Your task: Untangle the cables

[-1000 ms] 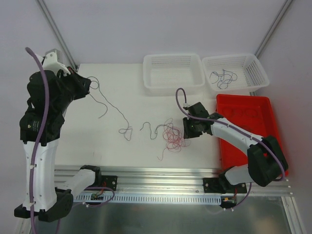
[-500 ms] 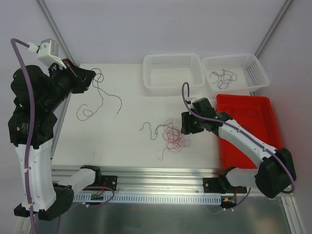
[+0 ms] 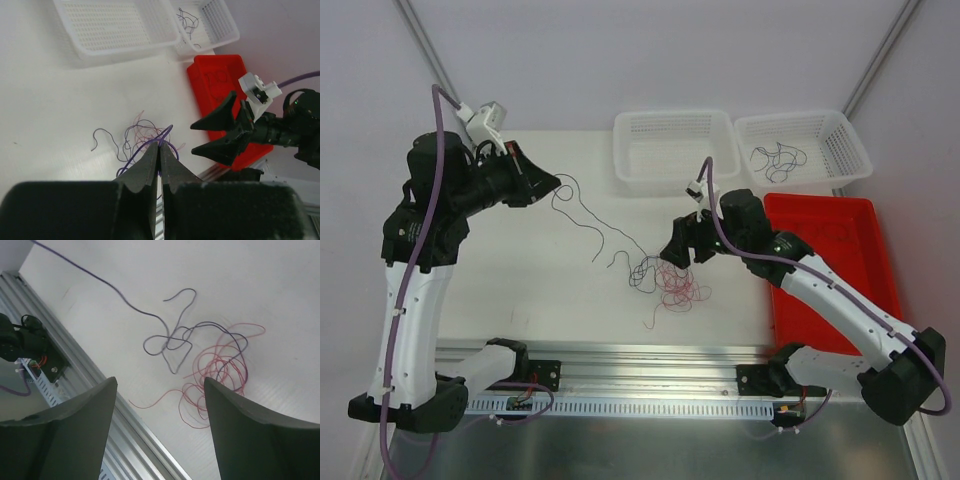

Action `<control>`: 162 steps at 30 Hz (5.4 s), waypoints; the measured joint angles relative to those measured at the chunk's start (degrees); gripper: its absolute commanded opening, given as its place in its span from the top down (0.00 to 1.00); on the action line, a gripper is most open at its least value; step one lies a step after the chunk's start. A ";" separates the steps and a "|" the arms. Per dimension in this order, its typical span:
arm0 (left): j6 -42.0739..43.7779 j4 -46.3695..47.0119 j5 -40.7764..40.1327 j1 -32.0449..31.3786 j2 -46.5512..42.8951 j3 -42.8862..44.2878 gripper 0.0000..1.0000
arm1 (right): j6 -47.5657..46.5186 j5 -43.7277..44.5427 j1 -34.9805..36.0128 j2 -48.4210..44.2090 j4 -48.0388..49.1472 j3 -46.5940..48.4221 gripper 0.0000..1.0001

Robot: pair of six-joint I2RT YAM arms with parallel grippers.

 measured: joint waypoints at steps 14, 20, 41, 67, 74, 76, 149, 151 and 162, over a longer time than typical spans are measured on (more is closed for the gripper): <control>-1.27 2.67 0.70 -12.33 1.20 -1.11 1.00 | 3.17 -5.92 6.67 14.32 18.23 0.09 0.25; -1.42 2.75 -0.13 -13.05 1.62 -1.42 1.00 | 3.72 -6.69 8.02 20.55 22.40 1.01 0.35; -3.17 3.10 -2.23 -13.05 0.46 -2.49 1.00 | 5.77 -12.07 10.21 23.50 31.12 1.05 0.41; -1.42 4.92 -19.91 -13.05 -11.26 -24.24 0.94 | -4.61 -2.03 7.78 12.15 6.29 15.10 0.99; 0.61 6.80 -19.89 -13.05 -12.04 -32.81 0.63 | -9.38 6.47 2.19 9.92 -6.84 29.92 0.99; 1.29 7.63 -19.08 -13.05 -12.07 -34.10 0.54 | -10.38 8.07 0.17 9.92 -9.46 32.39 0.99; 8.76 22.88 -11.72 -13.86 4.74 -51.56 0.01 | 11.82 13.14 -5.11 9.57 -2.73 -8.87 0.34; 7.28 22.95 -11.76 -15.34 5.86 -51.08 0.01 | 12.57 12.87 -3.04 10.16 -2.01 -9.16 0.34; -7.82 24.15 -18.97 -21.75 18.86 -44.06 0.23 | 13.97 12.76 -0.31 16.24 1.27 -9.14 0.35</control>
